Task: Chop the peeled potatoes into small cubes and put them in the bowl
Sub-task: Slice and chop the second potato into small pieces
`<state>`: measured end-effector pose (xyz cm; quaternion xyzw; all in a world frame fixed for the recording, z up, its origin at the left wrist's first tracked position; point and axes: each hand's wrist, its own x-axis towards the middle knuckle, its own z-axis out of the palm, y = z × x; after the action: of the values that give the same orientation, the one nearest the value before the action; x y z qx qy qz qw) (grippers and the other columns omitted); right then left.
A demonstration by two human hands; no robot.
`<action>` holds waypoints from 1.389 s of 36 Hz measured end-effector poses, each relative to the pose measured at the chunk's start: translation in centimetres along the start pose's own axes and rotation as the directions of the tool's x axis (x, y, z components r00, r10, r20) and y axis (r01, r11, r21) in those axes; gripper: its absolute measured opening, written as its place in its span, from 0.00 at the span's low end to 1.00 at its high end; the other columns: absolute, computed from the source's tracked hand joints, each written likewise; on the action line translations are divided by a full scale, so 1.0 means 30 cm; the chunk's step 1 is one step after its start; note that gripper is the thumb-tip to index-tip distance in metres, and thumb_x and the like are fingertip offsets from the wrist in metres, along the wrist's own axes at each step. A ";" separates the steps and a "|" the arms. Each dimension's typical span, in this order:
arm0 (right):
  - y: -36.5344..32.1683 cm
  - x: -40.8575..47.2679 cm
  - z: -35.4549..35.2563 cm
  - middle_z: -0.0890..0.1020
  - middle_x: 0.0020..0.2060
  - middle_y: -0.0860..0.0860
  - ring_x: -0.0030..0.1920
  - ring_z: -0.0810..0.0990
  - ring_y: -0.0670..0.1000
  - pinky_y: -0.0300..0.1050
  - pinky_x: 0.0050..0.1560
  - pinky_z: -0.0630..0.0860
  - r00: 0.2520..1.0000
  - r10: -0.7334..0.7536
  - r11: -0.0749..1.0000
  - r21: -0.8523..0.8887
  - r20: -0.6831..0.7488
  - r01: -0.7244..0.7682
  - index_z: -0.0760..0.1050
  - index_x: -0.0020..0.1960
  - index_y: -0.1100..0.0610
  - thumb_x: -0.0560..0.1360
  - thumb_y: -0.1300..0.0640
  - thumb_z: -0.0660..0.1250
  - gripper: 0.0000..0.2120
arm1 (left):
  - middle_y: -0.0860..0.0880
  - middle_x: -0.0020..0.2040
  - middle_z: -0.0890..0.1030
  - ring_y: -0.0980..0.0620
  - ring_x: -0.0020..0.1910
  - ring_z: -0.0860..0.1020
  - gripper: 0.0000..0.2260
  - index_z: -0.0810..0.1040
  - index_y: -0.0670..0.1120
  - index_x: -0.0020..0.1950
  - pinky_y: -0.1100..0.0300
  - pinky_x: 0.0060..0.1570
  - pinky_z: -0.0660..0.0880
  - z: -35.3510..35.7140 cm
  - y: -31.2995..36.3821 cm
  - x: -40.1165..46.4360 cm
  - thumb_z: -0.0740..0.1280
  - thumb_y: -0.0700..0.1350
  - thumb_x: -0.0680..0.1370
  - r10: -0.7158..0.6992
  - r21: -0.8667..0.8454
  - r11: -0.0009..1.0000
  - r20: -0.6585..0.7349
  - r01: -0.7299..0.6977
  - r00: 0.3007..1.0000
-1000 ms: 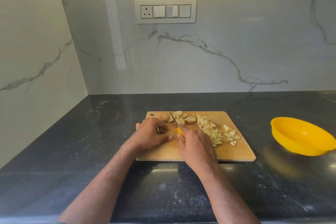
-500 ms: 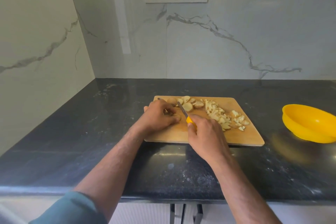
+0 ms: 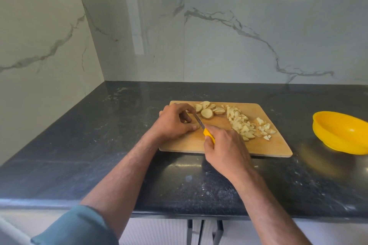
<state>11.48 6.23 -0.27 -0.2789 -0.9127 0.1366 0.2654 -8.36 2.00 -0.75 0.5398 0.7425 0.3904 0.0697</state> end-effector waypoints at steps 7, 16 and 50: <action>-0.005 -0.004 -0.003 0.80 0.37 0.46 0.32 0.73 0.42 0.27 0.33 0.65 1.000 -0.023 1.000 0.001 0.010 0.023 0.76 0.69 0.53 0.81 0.54 0.62 0.17 | 0.58 0.39 0.83 0.59 0.42 0.80 0.19 0.79 0.68 0.52 0.43 0.59 0.77 -0.002 0.012 -0.004 0.78 0.58 0.64 0.011 -0.008 1.000 0.018 -0.011 1.000; -0.010 -0.009 -0.002 0.85 0.44 0.48 0.29 0.68 0.38 0.22 0.30 0.59 0.999 -0.052 0.999 -0.007 0.010 0.052 0.71 0.74 0.53 0.82 0.53 0.62 0.20 | 0.55 0.43 0.83 0.57 0.45 0.80 0.18 0.84 0.60 0.58 0.46 0.57 0.78 -0.001 0.018 -0.003 0.80 0.47 0.71 0.021 0.020 1.000 0.047 -0.022 0.999; 0.092 -0.081 -0.119 0.80 0.64 0.47 0.55 0.83 0.47 0.31 0.51 0.75 0.999 0.024 0.983 0.185 -0.023 -0.020 0.76 0.70 0.54 0.79 0.58 0.64 0.19 | 0.55 0.46 0.81 0.54 0.48 0.79 0.15 0.77 0.64 0.56 0.50 0.59 0.76 0.008 0.017 0.001 0.76 0.49 0.75 -0.032 0.015 0.999 0.123 0.030 0.992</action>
<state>16.41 7.40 0.59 -0.2649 -0.8896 0.2200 0.3000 -7.87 2.20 -0.57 0.5517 0.7476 0.3504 0.1178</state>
